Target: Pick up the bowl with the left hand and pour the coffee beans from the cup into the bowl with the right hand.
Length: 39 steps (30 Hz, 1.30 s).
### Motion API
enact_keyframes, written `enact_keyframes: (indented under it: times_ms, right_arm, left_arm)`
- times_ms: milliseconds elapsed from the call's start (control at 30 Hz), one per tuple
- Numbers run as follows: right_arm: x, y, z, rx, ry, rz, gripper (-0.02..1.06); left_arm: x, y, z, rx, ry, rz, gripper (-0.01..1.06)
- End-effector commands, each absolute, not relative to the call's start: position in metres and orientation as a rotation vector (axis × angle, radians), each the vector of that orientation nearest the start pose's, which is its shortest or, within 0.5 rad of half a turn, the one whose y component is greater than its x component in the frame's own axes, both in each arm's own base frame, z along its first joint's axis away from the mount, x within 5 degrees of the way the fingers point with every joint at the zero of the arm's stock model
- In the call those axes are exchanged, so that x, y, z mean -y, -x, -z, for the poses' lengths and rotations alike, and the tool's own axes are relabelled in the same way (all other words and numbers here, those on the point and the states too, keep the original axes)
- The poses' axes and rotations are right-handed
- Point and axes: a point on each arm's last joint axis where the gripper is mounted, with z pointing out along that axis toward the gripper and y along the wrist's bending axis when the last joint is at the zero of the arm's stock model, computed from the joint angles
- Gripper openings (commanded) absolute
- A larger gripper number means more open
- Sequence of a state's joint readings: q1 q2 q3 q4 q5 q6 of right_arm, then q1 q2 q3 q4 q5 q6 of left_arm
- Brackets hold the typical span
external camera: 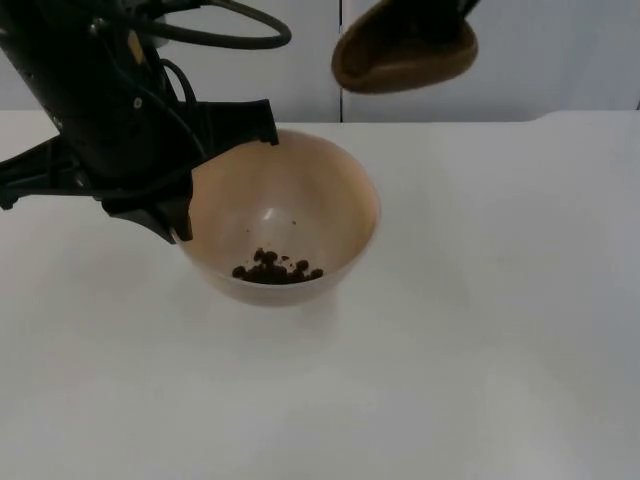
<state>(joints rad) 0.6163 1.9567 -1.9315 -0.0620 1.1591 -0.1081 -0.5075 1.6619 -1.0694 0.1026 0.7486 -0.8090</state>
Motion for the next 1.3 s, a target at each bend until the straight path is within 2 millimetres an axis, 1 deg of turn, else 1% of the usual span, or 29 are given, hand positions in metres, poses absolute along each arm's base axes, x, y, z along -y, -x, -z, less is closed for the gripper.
enact_keyframes:
  times_ms: [0,100,133,200,267,300,333,367,400,433,567,600,633,767,800,833,900,967,1000,1033,1067,1100,1167,1200,1233,1267]
  right_arm:
    - [-0.233,-0.361,-0.336,-2.49,0.903,-0.161,0.0]
    - [-0.217,-0.371,-0.33,-2.527,0.839,-0.182,0.0]
    - [-0.217,-0.371,-0.33,-2.527,0.839,-0.182,0.0]
    - [-0.21,-0.375,-0.319,-2.55,0.807,-0.177,0.0]
    - [-0.203,-0.38,-0.303,-2.573,0.755,-0.175,0.0]
    - [-0.203,-0.38,-0.303,-2.573,0.755,-0.175,0.0]
    - [-0.202,-0.381,-0.295,-2.573,0.736,-0.177,0.0]
    - [-0.199,-0.382,-0.282,-2.586,0.705,-0.165,0.0]
    - [-0.198,-0.383,-0.277,-2.589,0.692,-0.167,0.0]
    - [-0.198,-0.383,-0.277,-2.589,0.692,-0.167,0.0]
    - [-0.196,-0.38,-0.243,-2.59,0.615,-0.186,0.0]
    - [-0.196,-0.379,-0.236,-2.591,0.603,-0.189,0.0]
    - [-0.196,-0.379,-0.236,-2.591,0.603,-0.189,0.0]
    - [-0.193,-0.373,-0.214,-2.607,0.551,-0.199,0.0]
    - [-0.192,-0.372,-0.209,-2.609,0.538,-0.202,0.0]
    - [-0.192,-0.372,-0.209,-2.609,0.538,-0.202,0.0]
    - [-0.191,-0.37,-0.202,-2.611,0.522,-0.205,0.0]
    - [-0.188,-0.366,-0.19,-2.619,0.487,-0.212,0.0]
    - [-0.188,-0.365,-0.187,-2.626,0.474,-0.214,0.0]
    - [-0.187,-0.364,-0.182,-2.633,0.469,-0.213,0.0]
    - [-0.187,-0.364,-0.182,-2.633,0.469,-0.213,0.0]
    - [-0.186,-0.362,-0.172,-2.656,0.473,-0.205,0.0]
    - [-0.186,-0.36,-0.164,-2.669,0.469,-0.202,0.0]
    - [-0.185,-0.36,-0.153,-2.692,0.468,-0.193,0.0]
    - [-0.185,-0.36,-0.153,-2.692,0.468,-0.193,0.0]
    - [-0.185,-0.36,-0.146,-2.704,0.47,-0.189,0.0]
  left_arm:
    - [0.152,-0.285,-0.216,-2.801,0.298,0.179,0.0]
    - [0.151,-0.287,-0.216,-2.788,0.219,0.162,0.0]
    - [0.151,-0.287,-0.216,-2.788,0.219,0.162,0.0]
    - [0.151,-0.289,-0.217,-2.767,0.179,0.146,0.0]
    - [0.148,-0.292,-0.217,-2.749,0.193,0.16,0.0]
    - [0.148,-0.292,-0.217,-2.749,0.193,0.16,0.0]
    - [0.145,-0.294,-0.218,-2.741,0.22,0.176,0.0]
    - [0.14,-0.298,-0.218,-2.735,0.258,0.197,0.0]
    - [0.136,-0.3,-0.218,-2.736,0.275,0.211,0.0]
    - [0.136,-0.3,-0.218,-2.736,0.275,0.211,0.0]
    - [0.113,-0.311,-0.215,-2.737,0.343,0.218,0.0]
    - [0.107,-0.314,-0.211,-2.745,0.361,0.205,0.0]
    - [0.107,-0.314,-0.211,-2.745,0.361,0.205,0.0]
    - [0.092,-0.323,-0.193,-2.797,0.412,0.183,0.0]
    - [0.092,-0.324,-0.187,-2.816,0.416,0.187,0.0]
    - [0.092,-0.324,-0.187,-2.816,0.416,0.187,0.0]
    - [0.09,-0.327,-0.179,-2.835,0.43,0.19,0.0]
    - [0.091,-0.33,-0.166,-2.859,0.434,0.176,0.0]
    - [0.091,-0.33,-0.165,-2.861,0.434,0.175,0.0]
    - [0.091,-0.331,-0.159,-2.871,0.436,0.168,0.0]
    - [0.091,-0.331,-0.159,-2.871,0.436,0.168,0.0]
    - [0.091,-0.331,-0.154,-2.887,0.438,0.159,0.0]
    - [0.092,-0.332,-0.149,-2.901,0.445,0.155,0.0]
    - [0.092,-0.332,-0.144,-2.912,0.45,0.151,0.0]
    - [0.092,-0.332,-0.144,-2.912,0.45,0.151,0.0]
    - [0.092,-0.332,-0.142,-2.915,0.455,0.153,0.0]
